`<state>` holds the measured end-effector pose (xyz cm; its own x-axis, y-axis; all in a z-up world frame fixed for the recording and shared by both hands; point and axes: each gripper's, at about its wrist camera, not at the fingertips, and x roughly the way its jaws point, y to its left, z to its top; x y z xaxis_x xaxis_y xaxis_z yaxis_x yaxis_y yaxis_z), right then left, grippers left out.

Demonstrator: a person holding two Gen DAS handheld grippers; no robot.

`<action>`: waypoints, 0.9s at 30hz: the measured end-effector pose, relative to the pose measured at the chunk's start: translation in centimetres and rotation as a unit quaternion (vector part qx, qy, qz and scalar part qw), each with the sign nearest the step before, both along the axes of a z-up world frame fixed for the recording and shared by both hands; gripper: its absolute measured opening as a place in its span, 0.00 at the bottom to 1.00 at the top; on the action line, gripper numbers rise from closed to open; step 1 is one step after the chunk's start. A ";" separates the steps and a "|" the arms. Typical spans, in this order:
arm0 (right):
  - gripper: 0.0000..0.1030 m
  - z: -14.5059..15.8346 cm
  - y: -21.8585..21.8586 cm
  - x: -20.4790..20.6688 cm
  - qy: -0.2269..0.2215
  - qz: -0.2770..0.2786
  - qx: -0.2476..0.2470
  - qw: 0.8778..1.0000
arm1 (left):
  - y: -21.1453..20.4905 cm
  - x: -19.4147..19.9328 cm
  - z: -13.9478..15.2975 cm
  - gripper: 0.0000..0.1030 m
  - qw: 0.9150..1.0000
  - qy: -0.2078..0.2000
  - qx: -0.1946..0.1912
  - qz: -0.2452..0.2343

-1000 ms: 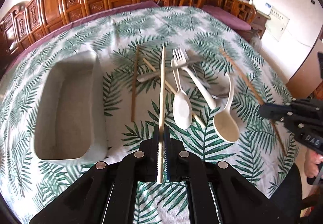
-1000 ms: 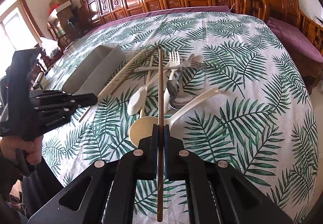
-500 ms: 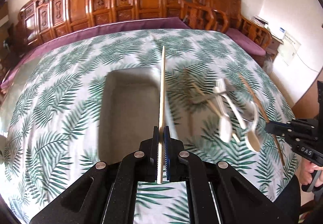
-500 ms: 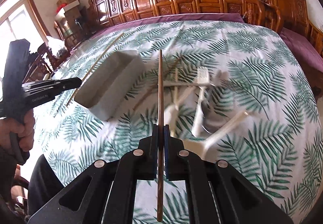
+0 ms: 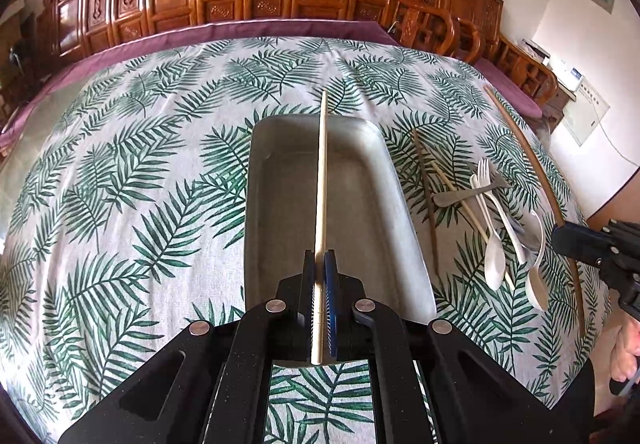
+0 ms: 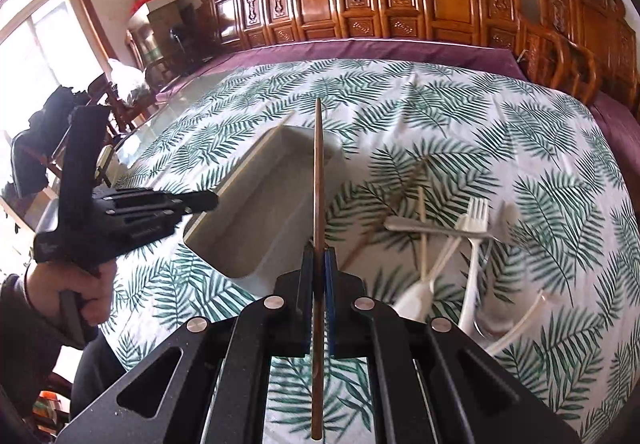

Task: Organize utensils
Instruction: 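Carry the wooden chopstick into the grey tray and open the left tool while right holds, then lower the brown chopstick into the grey tray and open the right tool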

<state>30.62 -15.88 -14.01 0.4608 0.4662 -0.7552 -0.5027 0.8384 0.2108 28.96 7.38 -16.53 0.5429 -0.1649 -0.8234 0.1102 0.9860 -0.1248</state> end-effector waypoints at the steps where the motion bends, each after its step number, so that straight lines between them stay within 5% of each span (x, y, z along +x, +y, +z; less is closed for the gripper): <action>1: 0.06 0.1 0.3 0.1 0.000 0.002 -0.001 1.000 | 0.0 0.0 -0.2 0.04 1.000 0.002 0.000 -0.002; 13: 0.06 -0.2 2.1 1.0 0.005 0.003 -0.010 1.000 | 0.2 0.2 -1.1 0.06 1.000 0.003 -0.001 -0.008; 27: 0.06 -2.4 8.2 4.7 0.033 0.004 0.000 0.999 | 4.3 -4.7 3.9 0.51 0.996 -0.082 0.001 0.025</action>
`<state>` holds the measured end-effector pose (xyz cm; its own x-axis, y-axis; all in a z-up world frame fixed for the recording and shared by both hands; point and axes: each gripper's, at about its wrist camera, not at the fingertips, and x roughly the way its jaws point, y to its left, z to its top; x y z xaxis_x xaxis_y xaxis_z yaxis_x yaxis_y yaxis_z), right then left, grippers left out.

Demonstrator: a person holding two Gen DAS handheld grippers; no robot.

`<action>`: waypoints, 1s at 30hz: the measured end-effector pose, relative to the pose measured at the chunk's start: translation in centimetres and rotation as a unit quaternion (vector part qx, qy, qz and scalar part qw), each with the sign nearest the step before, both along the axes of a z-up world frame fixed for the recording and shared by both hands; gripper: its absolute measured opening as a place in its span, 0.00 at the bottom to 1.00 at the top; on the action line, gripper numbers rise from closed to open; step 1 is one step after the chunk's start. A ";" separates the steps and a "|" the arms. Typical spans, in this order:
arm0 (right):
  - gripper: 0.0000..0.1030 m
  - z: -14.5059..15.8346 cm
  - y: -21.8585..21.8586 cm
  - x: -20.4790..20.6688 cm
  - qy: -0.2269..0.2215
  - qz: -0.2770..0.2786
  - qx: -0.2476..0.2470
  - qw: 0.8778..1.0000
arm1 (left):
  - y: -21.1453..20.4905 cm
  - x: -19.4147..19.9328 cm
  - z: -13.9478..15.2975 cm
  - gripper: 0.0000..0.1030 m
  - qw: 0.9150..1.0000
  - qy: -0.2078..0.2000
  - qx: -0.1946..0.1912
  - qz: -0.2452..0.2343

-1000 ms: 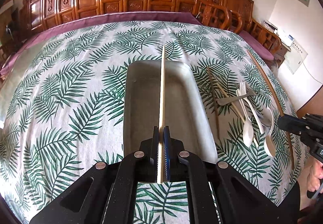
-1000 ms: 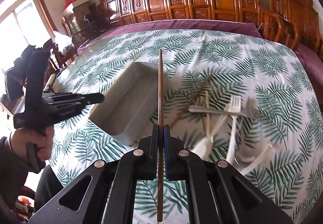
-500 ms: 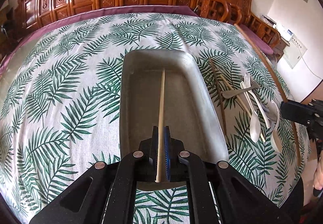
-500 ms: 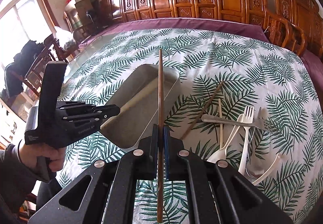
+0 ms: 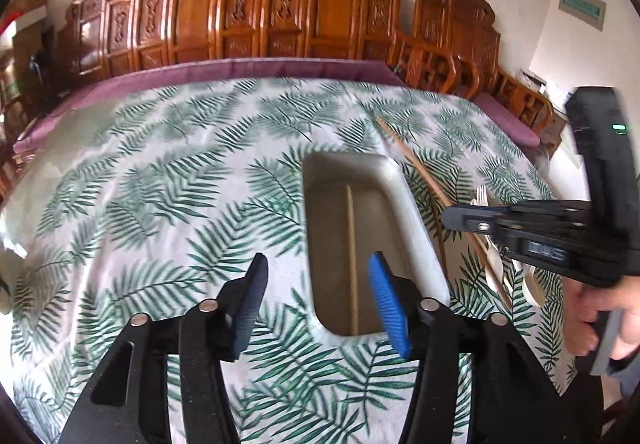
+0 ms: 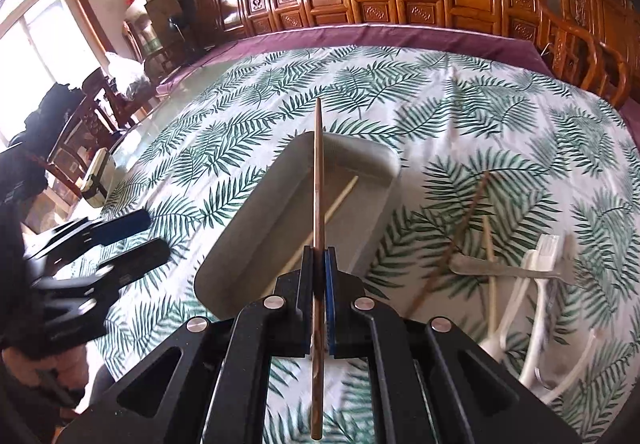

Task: Organize utensils
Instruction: 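Lower the brown chopstick into the grey tray and open the right tool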

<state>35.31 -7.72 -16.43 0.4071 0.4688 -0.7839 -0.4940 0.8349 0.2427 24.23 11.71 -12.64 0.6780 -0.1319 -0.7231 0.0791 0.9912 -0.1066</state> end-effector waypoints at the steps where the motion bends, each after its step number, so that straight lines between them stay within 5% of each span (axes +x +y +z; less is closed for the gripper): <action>1: 0.06 -0.2 0.5 0.3 0.002 -0.001 0.002 1.000 | 0.3 -0.2 0.2 0.54 1.000 -0.005 0.002 0.002; 5: 0.06 -0.9 1.9 1.3 0.013 -0.014 0.011 1.000 | 1.4 -1.5 1.0 0.63 0.999 -0.026 0.013 0.016; 18: 0.06 -2.5 3.4 2.2 0.010 -0.091 0.015 0.996 | 3.0 -2.4 1.9 0.64 0.999 -0.043 0.011 0.029; 30: 0.11 -2.7 2.8 1.2 0.007 -0.082 0.007 0.997 | 2.4 -2.5 1.7 0.64 0.999 -0.042 0.017 0.023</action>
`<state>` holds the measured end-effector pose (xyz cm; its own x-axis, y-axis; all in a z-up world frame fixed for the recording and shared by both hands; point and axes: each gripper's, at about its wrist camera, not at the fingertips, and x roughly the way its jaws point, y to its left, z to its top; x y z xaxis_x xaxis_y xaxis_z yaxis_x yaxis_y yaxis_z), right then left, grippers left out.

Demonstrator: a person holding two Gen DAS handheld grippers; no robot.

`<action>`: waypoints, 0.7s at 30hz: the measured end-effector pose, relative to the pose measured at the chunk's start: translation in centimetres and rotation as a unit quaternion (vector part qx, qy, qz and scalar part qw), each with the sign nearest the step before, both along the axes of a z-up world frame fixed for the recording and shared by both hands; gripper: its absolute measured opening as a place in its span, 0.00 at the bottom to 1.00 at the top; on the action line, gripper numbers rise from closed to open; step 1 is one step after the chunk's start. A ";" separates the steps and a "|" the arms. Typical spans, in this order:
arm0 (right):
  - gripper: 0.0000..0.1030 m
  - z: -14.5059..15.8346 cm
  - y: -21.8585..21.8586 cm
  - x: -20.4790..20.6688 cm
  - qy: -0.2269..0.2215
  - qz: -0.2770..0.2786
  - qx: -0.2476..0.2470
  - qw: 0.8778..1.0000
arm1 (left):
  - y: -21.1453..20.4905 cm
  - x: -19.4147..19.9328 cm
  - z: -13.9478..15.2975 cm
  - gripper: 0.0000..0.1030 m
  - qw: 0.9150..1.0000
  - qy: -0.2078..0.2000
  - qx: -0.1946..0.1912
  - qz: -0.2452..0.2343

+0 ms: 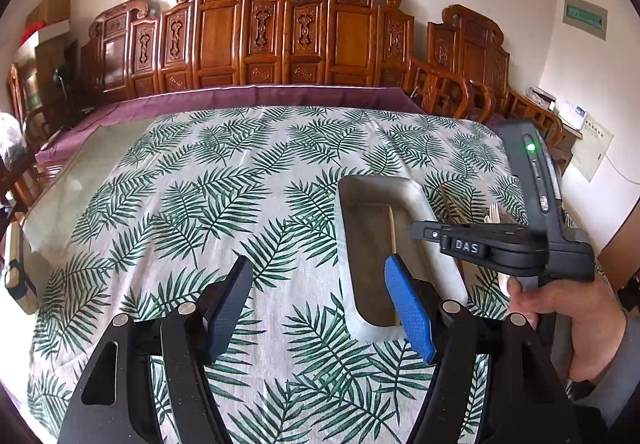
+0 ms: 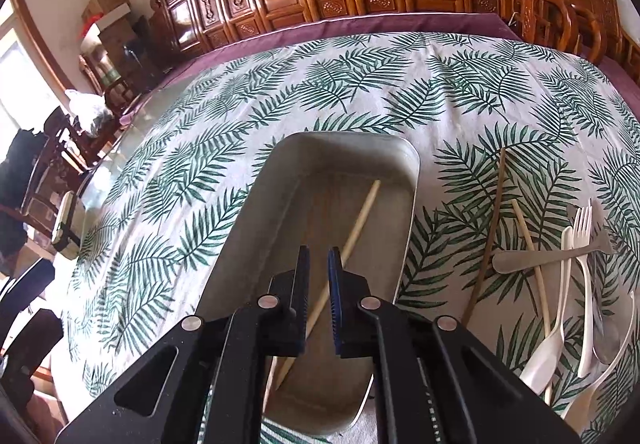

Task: Organize utensils
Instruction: 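Lower the brown chopstick into the grey tray and open the right tool, then grasp a white plastic spoon by its handle with the right tool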

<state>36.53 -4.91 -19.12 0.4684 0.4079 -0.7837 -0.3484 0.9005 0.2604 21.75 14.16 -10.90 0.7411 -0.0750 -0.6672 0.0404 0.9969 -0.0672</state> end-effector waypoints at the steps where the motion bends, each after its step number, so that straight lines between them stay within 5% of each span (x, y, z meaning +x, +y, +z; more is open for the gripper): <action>1: 0.11 0.3 -0.3 -0.4 -0.007 0.006 -0.003 1.000 | -0.1 0.0 0.0 0.64 1.000 0.000 0.001 -0.001; 12: 0.11 4.0 -6.8 -5.7 -0.069 0.046 -0.030 0.996 | -3.8 -0.3 -0.2 0.79 1.000 -0.006 0.011 -0.022; 21: 0.11 4.1 -16.6 -8.5 -0.077 0.005 -0.042 0.996 | -8.6 -0.3 -0.3 0.89 0.999 -0.030 0.013 -0.040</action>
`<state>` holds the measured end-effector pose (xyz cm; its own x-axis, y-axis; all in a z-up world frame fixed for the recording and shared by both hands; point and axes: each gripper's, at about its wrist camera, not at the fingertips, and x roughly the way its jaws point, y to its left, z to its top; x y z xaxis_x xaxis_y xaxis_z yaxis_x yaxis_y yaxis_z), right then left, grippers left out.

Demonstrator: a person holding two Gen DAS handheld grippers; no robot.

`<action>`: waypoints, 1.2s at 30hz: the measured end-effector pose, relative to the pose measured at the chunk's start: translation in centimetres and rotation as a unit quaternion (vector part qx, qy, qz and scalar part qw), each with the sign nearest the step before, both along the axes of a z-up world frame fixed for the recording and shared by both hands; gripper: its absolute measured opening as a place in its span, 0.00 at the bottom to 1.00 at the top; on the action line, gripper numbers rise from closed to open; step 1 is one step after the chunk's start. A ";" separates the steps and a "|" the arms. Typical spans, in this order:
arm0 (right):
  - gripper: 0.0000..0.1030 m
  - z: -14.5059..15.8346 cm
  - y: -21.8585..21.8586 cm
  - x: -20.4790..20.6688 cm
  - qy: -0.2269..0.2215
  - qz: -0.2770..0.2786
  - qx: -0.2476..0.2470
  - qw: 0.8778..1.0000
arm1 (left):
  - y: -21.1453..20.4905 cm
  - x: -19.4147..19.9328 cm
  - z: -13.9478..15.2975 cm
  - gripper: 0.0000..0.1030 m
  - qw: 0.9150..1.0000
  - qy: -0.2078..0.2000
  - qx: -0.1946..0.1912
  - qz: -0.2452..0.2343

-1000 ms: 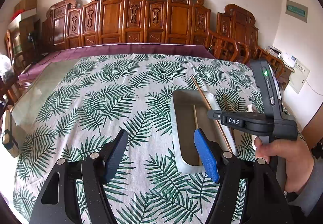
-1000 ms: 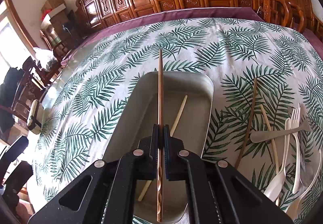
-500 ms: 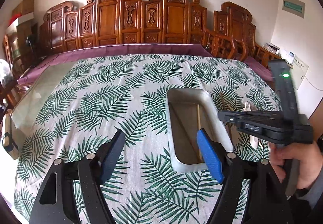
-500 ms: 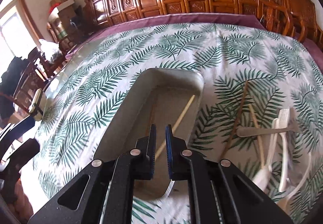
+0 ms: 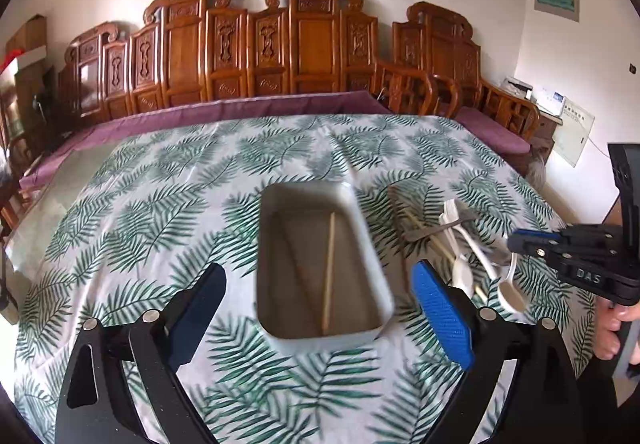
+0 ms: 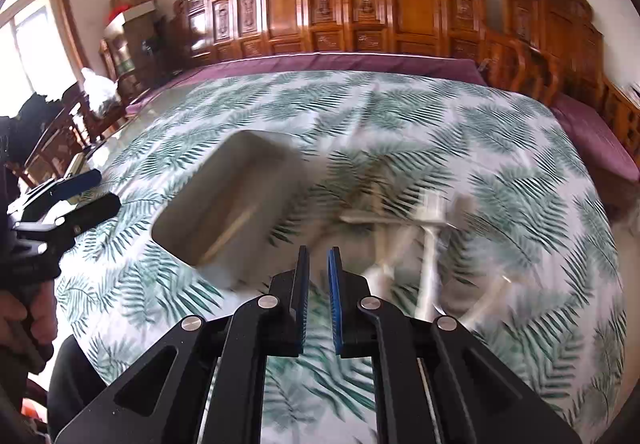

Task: Organize utensils
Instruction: 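Grasp a white plastic spoon by its handle with the right tool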

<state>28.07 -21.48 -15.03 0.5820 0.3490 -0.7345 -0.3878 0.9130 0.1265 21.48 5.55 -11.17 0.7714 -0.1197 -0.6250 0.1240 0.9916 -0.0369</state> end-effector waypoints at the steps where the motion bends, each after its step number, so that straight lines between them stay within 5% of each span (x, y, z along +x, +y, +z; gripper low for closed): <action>1: 0.11 -0.3 -1.1 -0.2 -0.001 -0.007 -0.004 1.000 | -0.7 -0.1 0.0 0.90 1.000 -0.005 0.001 -0.005; 10: 0.21 -3.5 -7.6 0.2 0.018 -0.051 -0.013 0.998 | -6.0 0.2 -1.4 0.91 0.999 0.010 0.005 -0.042; 19: 0.30 -7.5 -8.6 2.4 0.069 -0.068 0.003 0.995 | -9.3 0.9 -3.2 0.91 0.997 0.039 0.009 -0.065; 33: 0.31 -10.0 -8.0 4.4 0.104 -0.090 -0.015 0.990 | -11.1 1.4 -4.4 0.91 0.995 0.057 0.019 -0.077; 36: 0.21 -10.2 -8.5 4.2 0.112 -0.081 -0.016 0.990 | -11.6 1.8 -4.6 0.91 0.995 0.062 0.019 -0.080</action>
